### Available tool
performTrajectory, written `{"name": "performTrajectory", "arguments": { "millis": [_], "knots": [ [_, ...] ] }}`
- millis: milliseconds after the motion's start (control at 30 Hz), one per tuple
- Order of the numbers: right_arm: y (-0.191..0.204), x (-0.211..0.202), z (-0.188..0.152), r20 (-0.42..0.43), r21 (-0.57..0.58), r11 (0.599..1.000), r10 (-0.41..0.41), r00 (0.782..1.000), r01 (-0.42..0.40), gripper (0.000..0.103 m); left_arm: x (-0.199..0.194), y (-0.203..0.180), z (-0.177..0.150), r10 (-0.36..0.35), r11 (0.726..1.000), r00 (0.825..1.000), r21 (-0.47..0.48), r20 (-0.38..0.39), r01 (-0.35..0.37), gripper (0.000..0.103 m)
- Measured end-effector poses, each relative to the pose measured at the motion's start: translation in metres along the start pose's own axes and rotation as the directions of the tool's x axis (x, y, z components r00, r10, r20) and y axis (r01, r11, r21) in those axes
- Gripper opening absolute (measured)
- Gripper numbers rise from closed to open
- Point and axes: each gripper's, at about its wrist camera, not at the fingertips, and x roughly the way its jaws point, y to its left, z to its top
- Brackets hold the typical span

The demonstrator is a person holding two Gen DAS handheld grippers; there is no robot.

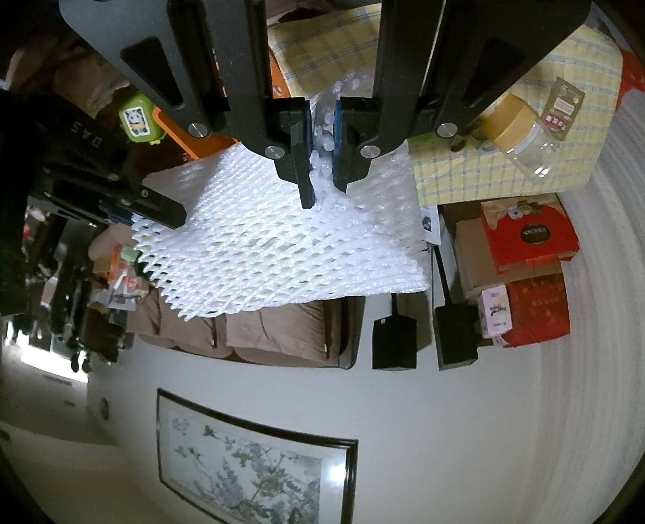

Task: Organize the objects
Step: 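Carry the foam net sheet with the left gripper toward the orange basket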

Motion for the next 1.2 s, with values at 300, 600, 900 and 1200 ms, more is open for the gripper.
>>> {"name": "performTrajectory", "arguments": {
  "millis": [300,600,900,1200],
  "knots": [
    [-0.004,0.001,0.001,-0.004,-0.006,0.999,-0.042,0.999,0.042,0.020,0.016,-0.004,-0.003,-0.016,1.000,1.000,-0.017,-0.025,0.015,0.007],
    [-0.009,0.007,0.000,-0.017,-0.009,0.997,-0.070,0.997,0.070,0.020,0.025,-0.005,-0.004,-0.030,0.999,0.999,-0.033,-0.039,0.029,0.007],
    [-0.015,0.016,-0.004,-0.040,-0.016,0.995,-0.097,0.995,0.096,0.020,0.039,-0.006,-0.009,-0.038,0.998,0.997,-0.051,-0.060,0.034,0.007],
    [-0.027,0.033,-0.011,-0.084,-0.005,0.993,-0.120,0.989,0.120,0.020,0.056,-0.008,-0.016,-0.055,0.996,0.994,-0.074,-0.096,0.048,0.007]
  ]
}}
